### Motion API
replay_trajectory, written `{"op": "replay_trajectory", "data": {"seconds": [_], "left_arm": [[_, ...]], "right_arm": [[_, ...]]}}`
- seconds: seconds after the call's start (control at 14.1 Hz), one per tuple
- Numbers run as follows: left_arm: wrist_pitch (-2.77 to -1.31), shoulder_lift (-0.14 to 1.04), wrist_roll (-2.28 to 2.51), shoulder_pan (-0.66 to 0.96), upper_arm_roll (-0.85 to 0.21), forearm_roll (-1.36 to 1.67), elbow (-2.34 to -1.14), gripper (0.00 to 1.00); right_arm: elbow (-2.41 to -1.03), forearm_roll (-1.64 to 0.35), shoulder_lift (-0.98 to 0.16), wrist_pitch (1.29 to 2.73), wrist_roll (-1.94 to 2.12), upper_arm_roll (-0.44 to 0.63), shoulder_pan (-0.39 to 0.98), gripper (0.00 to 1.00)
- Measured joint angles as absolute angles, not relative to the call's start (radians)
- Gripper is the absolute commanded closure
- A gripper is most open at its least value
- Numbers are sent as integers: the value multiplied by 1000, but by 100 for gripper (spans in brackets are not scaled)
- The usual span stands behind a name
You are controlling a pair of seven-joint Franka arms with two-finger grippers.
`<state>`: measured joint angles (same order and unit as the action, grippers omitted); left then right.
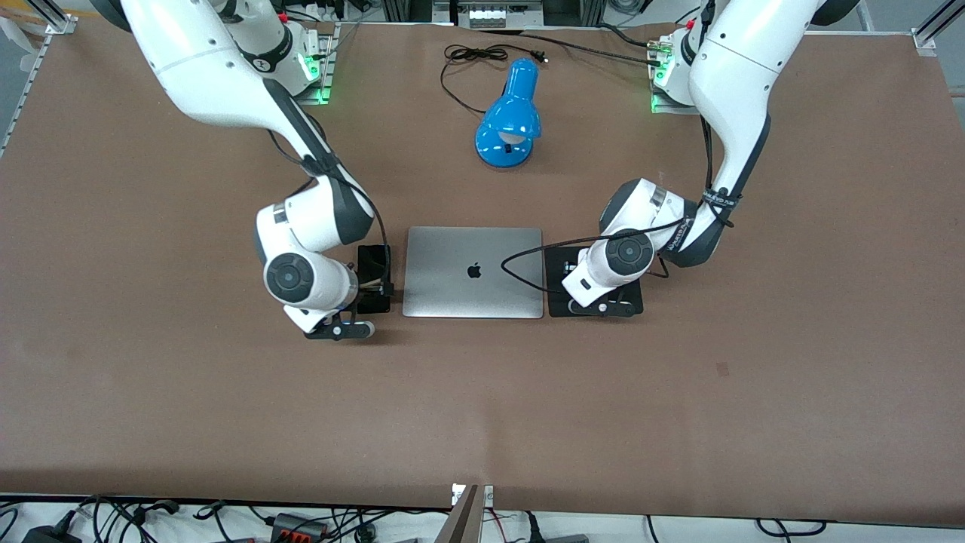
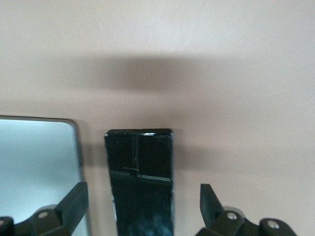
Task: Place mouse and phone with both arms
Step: 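Carry the phone beside the laptop while the left gripper carries the mouse onto the pad, then open both grippers to release the phone and the mouse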
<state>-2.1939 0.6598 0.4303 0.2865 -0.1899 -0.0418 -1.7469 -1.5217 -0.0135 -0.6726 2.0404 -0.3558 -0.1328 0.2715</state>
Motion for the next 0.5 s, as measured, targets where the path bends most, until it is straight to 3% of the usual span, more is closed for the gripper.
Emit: {"op": "replay_trajectory", "data": {"seconds": [0.21, 0.5], "left_arm": [[-2077, 604, 430, 258, -182, -42, -1693, 0], [-1927, 414, 356, 125, -177, -44, -1633, 0]], "right_arm": [[-1435, -13, -551, 1882, -351, -128, 220, 0], [-1351, -13, -455, 1738, -349, -127, 156, 0]]}}
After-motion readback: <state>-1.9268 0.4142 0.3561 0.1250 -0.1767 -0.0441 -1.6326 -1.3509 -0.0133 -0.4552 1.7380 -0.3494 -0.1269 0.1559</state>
